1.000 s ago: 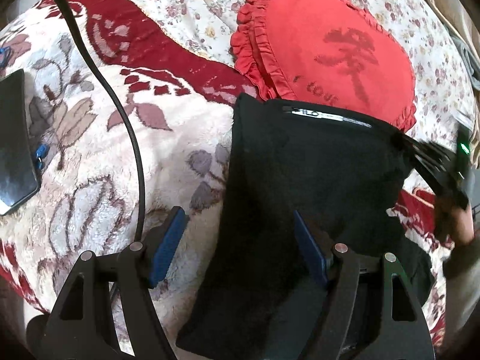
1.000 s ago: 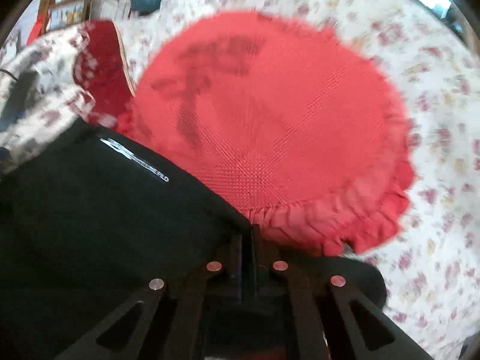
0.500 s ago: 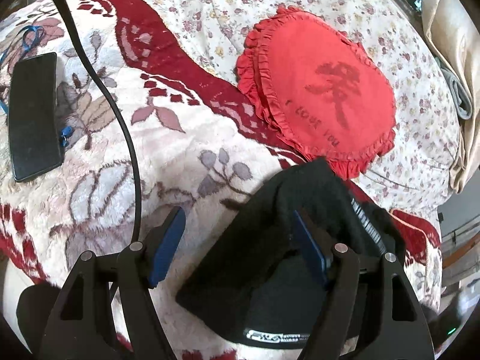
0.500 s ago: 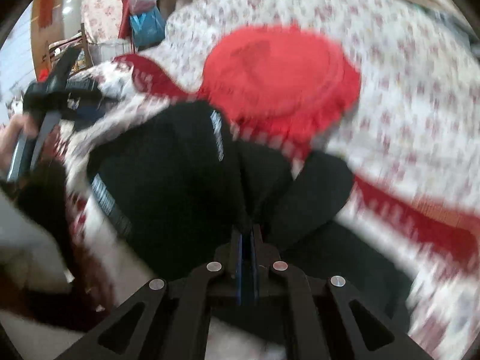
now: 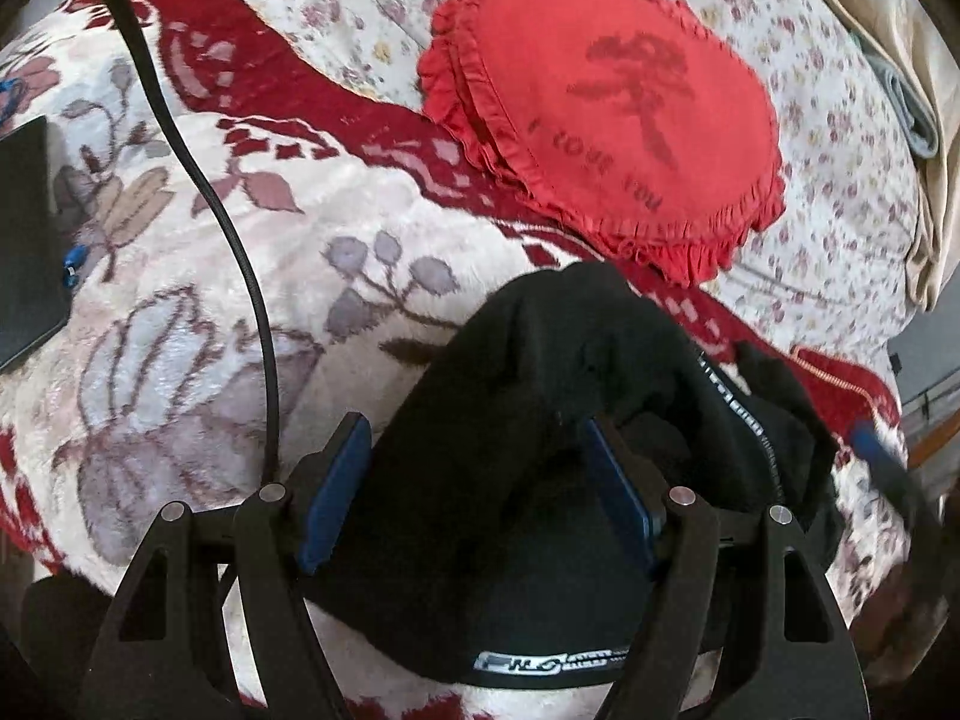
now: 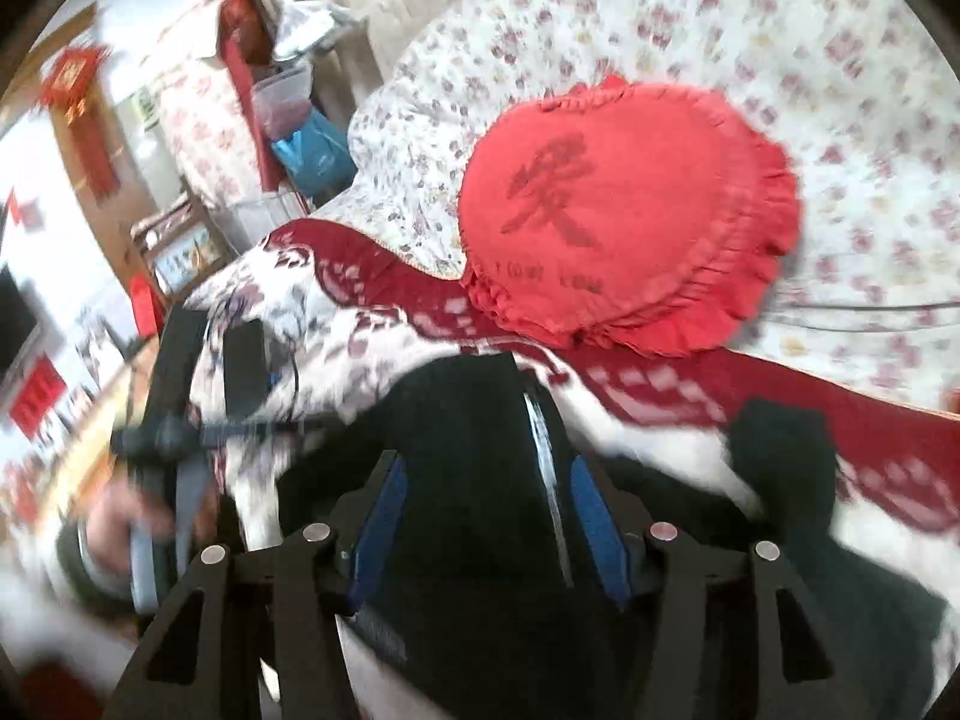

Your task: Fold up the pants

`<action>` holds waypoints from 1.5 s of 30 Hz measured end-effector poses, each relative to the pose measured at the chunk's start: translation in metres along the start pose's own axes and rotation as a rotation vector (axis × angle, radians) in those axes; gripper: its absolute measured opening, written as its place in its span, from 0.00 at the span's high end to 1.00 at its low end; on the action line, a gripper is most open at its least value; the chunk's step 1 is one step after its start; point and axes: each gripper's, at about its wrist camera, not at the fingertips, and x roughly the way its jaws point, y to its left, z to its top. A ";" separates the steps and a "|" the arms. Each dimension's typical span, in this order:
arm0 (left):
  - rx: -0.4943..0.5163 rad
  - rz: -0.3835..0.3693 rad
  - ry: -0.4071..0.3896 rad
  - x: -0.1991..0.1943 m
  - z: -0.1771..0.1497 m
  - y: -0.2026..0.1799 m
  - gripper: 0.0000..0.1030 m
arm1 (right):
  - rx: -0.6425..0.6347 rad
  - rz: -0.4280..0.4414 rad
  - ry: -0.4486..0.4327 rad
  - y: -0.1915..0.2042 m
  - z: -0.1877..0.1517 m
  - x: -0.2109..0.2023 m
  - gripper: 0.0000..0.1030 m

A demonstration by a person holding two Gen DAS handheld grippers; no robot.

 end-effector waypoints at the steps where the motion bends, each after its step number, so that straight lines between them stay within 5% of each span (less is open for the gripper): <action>1: 0.003 0.005 0.002 0.003 0.000 0.000 0.29 | 0.030 0.002 0.034 -0.005 0.015 0.023 0.46; 8: 0.021 0.030 0.017 0.014 0.001 0.009 0.29 | 0.181 0.031 0.294 -0.036 0.039 0.153 0.49; 9: 0.027 0.033 0.019 0.016 0.002 0.010 0.29 | 0.195 0.059 0.295 -0.037 0.040 0.160 0.55; 11: 0.036 0.034 0.030 0.021 0.003 0.012 0.29 | 0.169 0.065 0.258 -0.034 0.042 0.159 0.88; 12: 0.040 0.032 0.034 0.023 0.004 0.012 0.29 | 0.147 0.066 0.223 -0.029 0.044 0.152 0.90; 18: 0.088 0.058 0.021 0.038 0.021 0.001 0.29 | 0.099 0.142 0.039 -0.010 0.081 0.094 0.91; 23: 0.091 0.050 0.035 0.039 0.029 0.005 0.29 | 0.013 0.200 0.011 0.034 0.079 0.067 0.91; 26: 0.004 -0.018 0.017 0.012 0.028 0.035 0.29 | 0.011 0.251 -0.008 0.054 0.060 0.054 0.91; 35: -0.033 0.054 -0.007 -0.047 0.006 0.088 0.29 | 0.060 0.351 0.160 0.098 -0.031 0.093 0.91; 39: -0.021 0.047 -0.043 -0.056 0.009 0.078 0.29 | 0.007 0.315 0.254 0.120 -0.064 0.125 0.91; 45: 0.021 0.025 -0.069 -0.054 0.009 0.050 0.29 | -0.037 0.278 0.279 0.119 -0.076 0.129 0.84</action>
